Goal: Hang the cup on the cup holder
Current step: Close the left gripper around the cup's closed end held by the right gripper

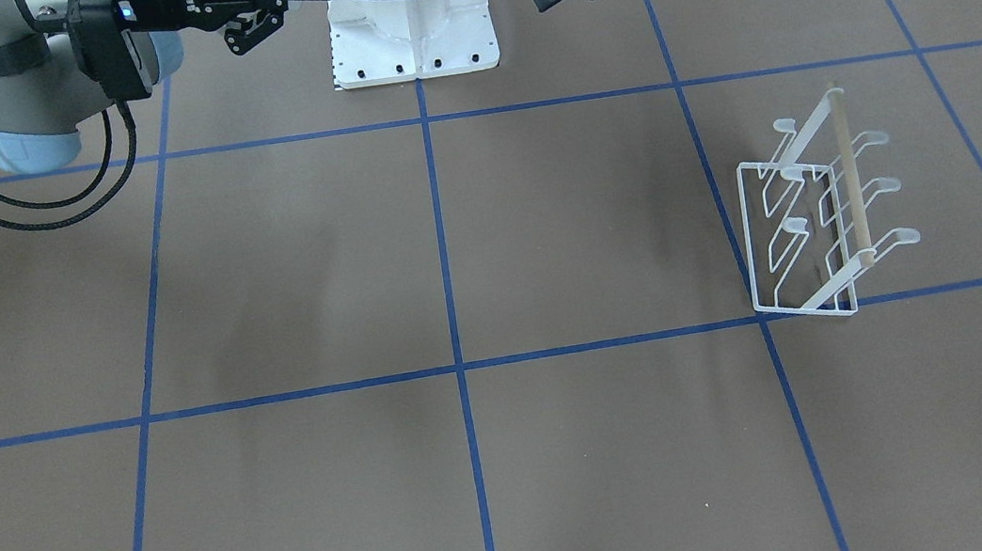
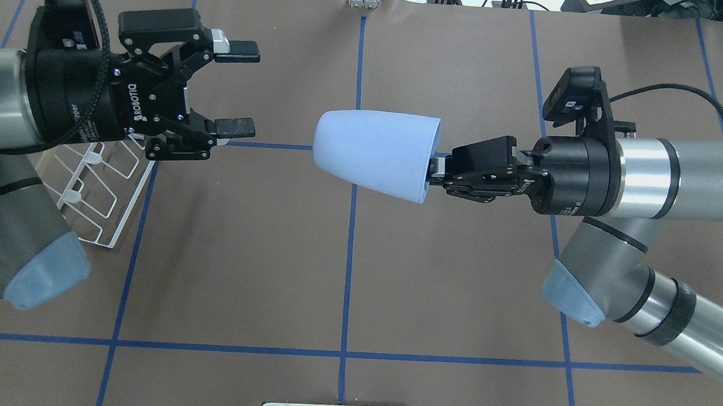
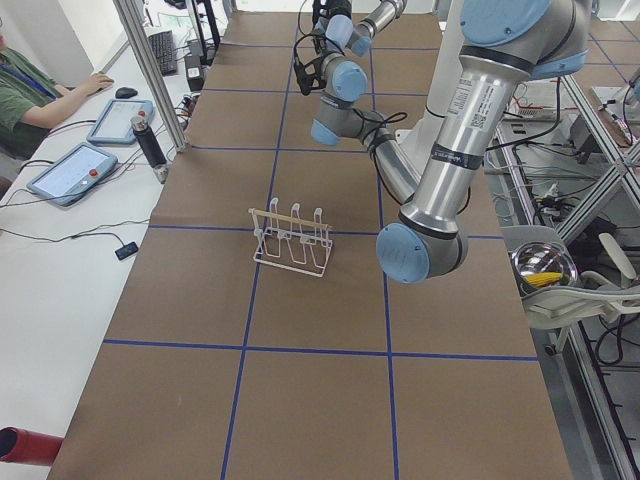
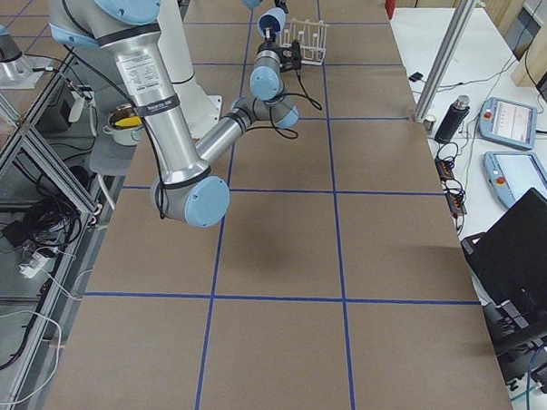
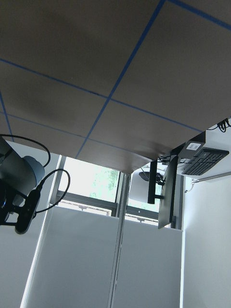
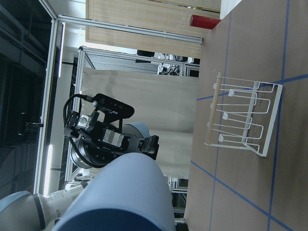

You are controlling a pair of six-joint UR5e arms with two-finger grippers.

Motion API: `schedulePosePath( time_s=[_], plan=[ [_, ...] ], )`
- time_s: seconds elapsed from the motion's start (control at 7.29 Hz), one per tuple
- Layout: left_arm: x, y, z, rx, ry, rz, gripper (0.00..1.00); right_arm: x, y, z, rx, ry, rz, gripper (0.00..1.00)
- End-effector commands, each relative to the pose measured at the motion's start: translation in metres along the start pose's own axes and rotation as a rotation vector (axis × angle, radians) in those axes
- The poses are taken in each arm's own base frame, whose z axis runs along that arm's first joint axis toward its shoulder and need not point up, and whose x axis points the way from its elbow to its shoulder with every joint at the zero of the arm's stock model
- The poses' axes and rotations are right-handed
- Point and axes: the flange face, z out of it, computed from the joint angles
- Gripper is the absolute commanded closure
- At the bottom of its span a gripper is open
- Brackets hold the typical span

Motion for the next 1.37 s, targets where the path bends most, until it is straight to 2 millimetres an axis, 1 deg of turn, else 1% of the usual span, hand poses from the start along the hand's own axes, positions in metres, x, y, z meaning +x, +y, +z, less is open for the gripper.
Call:
schedulePosePath(
  time_s=[0.0,0.41,0.82,1.23],
  plan=[
    [0.001,0.02,0.016,-0.004,0.051,-0.048,0.03,-0.001,0.006,0.0,0.007,-0.044,-0.006,1.0],
    [-0.008,0.034,0.026,-0.027,0.049,-0.075,0.03,-0.003,0.011,0.003,0.02,-0.081,-0.006,1.0],
    [-0.01,0.052,0.039,-0.071,0.053,-0.091,0.03,0.001,0.015,0.006,0.012,-0.078,0.0,1.0],
    [-0.012,0.059,0.045,-0.087,0.049,-0.1,0.03,0.002,0.017,0.008,0.006,-0.078,0.003,1.0]
  ],
)
